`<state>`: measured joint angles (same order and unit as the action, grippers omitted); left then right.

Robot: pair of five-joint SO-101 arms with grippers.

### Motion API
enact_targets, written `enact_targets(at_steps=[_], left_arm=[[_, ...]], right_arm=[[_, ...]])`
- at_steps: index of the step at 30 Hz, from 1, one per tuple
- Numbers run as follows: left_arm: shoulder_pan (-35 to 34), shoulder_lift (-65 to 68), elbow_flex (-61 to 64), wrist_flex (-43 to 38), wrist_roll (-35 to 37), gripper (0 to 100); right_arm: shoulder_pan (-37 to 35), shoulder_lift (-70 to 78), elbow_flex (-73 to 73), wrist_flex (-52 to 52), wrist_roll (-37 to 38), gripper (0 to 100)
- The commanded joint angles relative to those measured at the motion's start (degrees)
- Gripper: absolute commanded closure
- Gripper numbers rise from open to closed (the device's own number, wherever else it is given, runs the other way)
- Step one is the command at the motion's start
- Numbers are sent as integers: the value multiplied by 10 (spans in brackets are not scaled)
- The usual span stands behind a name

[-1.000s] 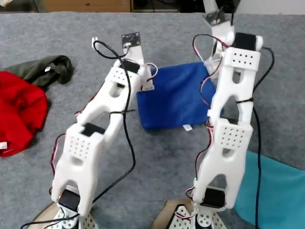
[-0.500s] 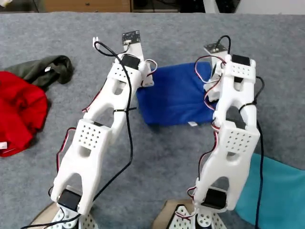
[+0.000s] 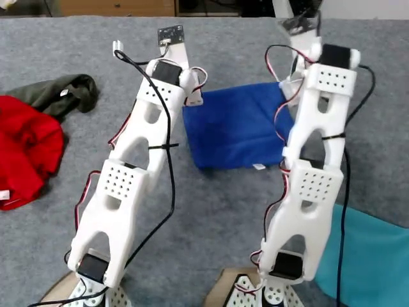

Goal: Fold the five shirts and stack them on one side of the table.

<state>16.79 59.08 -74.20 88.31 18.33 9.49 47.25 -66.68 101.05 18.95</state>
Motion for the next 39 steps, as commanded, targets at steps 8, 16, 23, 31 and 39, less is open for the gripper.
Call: enact_targets(at_steps=[8, 16, 23, 31, 39], left_arm=[[-2, -13, -135, 100, -98, 981], [-12, -13, -182, 126, -233, 979], [-33, -49, -180, 126, -304, 979], [-10, -131, -62, 126, -303, 979], [15, -148, -15, 126, -307, 980]], right_arm=[[70, -325, 210, 13, -25, 994], [80, -566, 534, 11, -25, 994], [39, -647, 794, -64, -174, 966], [-28, -593, 879, -240, -547, 777], [-74, -444, 807, -304, -647, 774]])
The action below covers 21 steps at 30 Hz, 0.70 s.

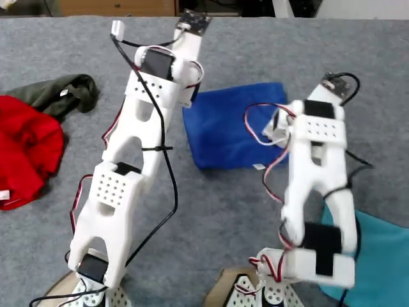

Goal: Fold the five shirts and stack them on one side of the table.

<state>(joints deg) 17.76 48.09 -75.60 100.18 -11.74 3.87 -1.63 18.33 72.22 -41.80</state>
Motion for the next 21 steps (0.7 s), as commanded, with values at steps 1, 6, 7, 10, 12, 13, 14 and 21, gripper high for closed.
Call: enact_targets(at_steps=[1, 6, 7, 10, 12, 13, 14, 21], left_arm=[[4, -38, -1, 7, -6, 980], [3, -38, -2, 6, -7, 980], [3, -38, -2, 6, -7, 980], [2, -37, -2, 6, -7, 980], [2, -37, -1, 6, -7, 980], [2, -37, -1, 6, -7, 980], [2, -37, -1, 6, -8, 980], [7, -5, -6, 5, -9, 980]], right_arm=[[-20, 70, -58, -16, -60, 774], [-16, 185, -151, -14, -91, 774], [-16, 204, -166, -12, -92, 774], [-17, 253, -199, -11, -93, 774], [-11, 280, -215, -11, -91, 775], [-7, 292, -221, -13, -90, 776], [-5, 303, -229, -13, -90, 777], [4, 355, -271, -14, -89, 778]])
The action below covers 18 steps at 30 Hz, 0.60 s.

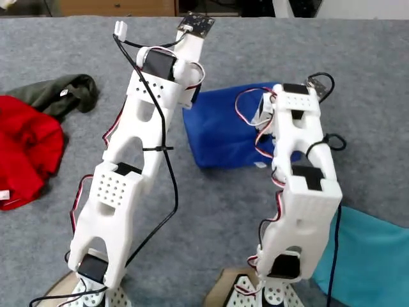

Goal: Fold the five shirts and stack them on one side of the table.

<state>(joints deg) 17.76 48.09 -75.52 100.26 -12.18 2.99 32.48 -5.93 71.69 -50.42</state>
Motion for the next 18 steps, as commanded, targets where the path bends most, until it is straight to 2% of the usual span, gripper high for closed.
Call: enact_targets(at_steps=[1, 4, 7, 9, 11, 18], left_arm=[[8, -2, -7, 4, -11, 980], [14, 3, -7, 4, -24, 980], [18, 7, -7, 4, -23, 980], [18, 7, -7, 4, -23, 980], [18, 7, -6, 4, -23, 980], [18, 7, -6, 4, -23, 980]], right_arm=[[13, 20, -33, -9, -3, 778], [13, 40, -51, -10, 20, 807], [15, 59, -68, -8, 53, 991], [15, 67, -73, -5, 49, 966], [15, 70, -76, -5, 53, 994], [15, 69, -107, 25, 55, 995]])
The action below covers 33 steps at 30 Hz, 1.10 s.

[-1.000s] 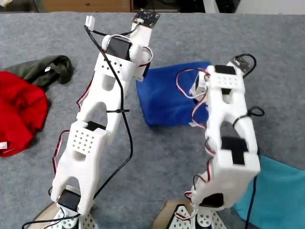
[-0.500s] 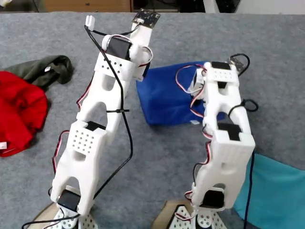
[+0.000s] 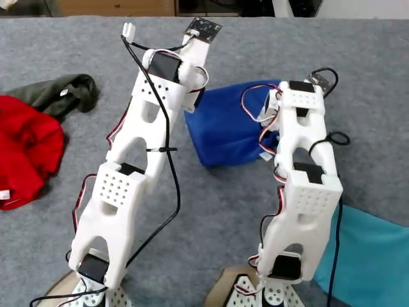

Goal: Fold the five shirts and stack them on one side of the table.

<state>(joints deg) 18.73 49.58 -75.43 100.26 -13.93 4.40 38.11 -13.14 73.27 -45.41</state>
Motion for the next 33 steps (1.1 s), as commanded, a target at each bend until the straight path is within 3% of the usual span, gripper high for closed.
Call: enact_targets(at_steps=[1, 6, 11, 21, 27, 33], left_arm=[[8, -8, -7, 4, -5, 980], [7, -8, -7, 4, -5, 980], [5, -7, -8, 4, -5, 980], [4, -12, -8, 4, -6, 980], [5, -13, -8, 4, -6, 980], [7, -13, -8, 4, -6, 980]], right_arm=[[0, 13, -48, 23, 4, 995], [6, 13, -133, 73, 6, 995], [24, 13, -214, 99, 55, 995], [95, 14, -344, 273, 168, 995], [176, -33, -317, 290, 242, 995], [254, -174, -180, 290, 314, 995]])
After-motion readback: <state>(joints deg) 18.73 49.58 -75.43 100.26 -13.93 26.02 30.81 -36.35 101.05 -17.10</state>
